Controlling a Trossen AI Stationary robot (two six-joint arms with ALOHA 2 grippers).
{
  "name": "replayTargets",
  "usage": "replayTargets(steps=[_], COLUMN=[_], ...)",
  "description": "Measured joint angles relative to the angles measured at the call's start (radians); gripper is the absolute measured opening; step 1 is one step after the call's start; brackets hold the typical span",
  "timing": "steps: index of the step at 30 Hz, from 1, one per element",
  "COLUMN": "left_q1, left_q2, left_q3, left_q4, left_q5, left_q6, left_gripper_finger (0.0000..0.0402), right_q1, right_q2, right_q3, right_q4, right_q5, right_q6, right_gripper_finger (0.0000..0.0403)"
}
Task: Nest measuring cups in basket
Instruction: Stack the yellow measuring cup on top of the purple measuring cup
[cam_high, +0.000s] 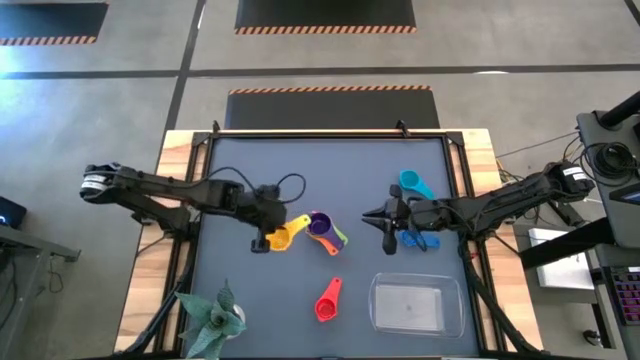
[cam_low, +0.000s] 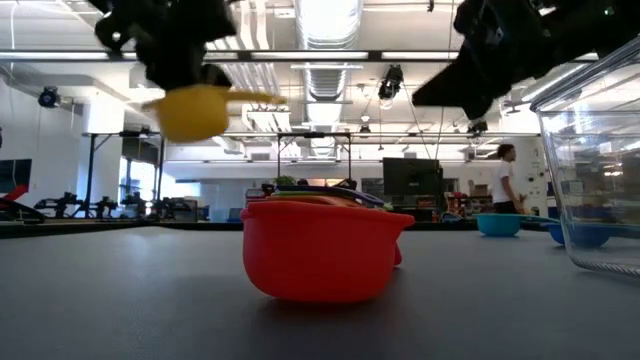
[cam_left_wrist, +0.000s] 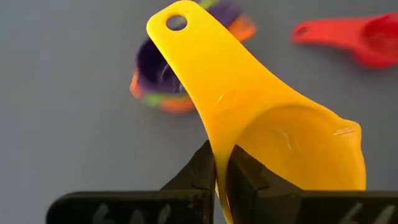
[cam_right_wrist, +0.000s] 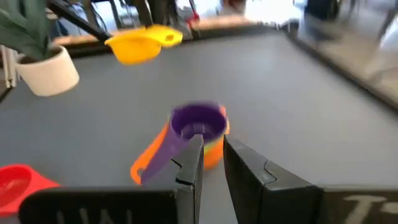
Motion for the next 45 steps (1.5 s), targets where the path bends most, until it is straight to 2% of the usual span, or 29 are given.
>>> replayTargets(steps=[4,9,11,14,22,25,29,31,38,45], left_q1=[0.003,0.012,0.014,0.015,0.022,0.023,0.024,0.024,0.024,0.024], left_q2=[0.057,0.158,0.205,0.267,0.367,0.375,0.369,0.369,0.369,0.369], left_q3=[0.101,0.204,0.242,0.287,0.361,0.368,0.358,0.357,0.341,0.333], left_q4=[-0.035,-0.081,-0.109,-0.128,-0.143,-0.139,-0.134,-0.131,-0.122,-0.126], left_q5=[0.072,0.102,0.103,0.103,0.159,0.174,0.176,0.182,0.194,0.207], left_q6=[0.086,0.135,0.151,0.174,0.21,0.215,0.221,0.221,0.22,0.205], left_gripper_finger=[0.0001,0.0001,0.0001,0.0001,0.0,0.0,0.0,0.0,0.0,0.0], right_q1=[-0.001,-0.005,-0.005,-0.005,-0.005,-0.005,-0.007,-0.008,-0.014,-0.023], right_q2=[0.006,0.006,0.007,0.036,0.235,0.32,0.418,0.463,0.61,0.673], right_q3=[0.017,0.072,0.097,0.139,0.257,0.314,0.399,0.449,0.638,0.733], right_q4=[0.067,0.057,0.045,0.032,0.026,0.025,-0.023,-0.085,-0.294,-0.375], right_q5=[0.0,0.007,-0.033,-0.094,-0.097,-0.108,-0.202,-0.229,-0.223,-0.222], right_q6=[-0.145,-0.189,-0.203,-0.209,-0.196,-0.209,-0.206,-0.191,-0.184,-0.175], right_gripper_finger=[0.0052,0.0053,0.0061,0.009,0.0204,0.0231,0.0251,0.0257,0.0257,0.0217])
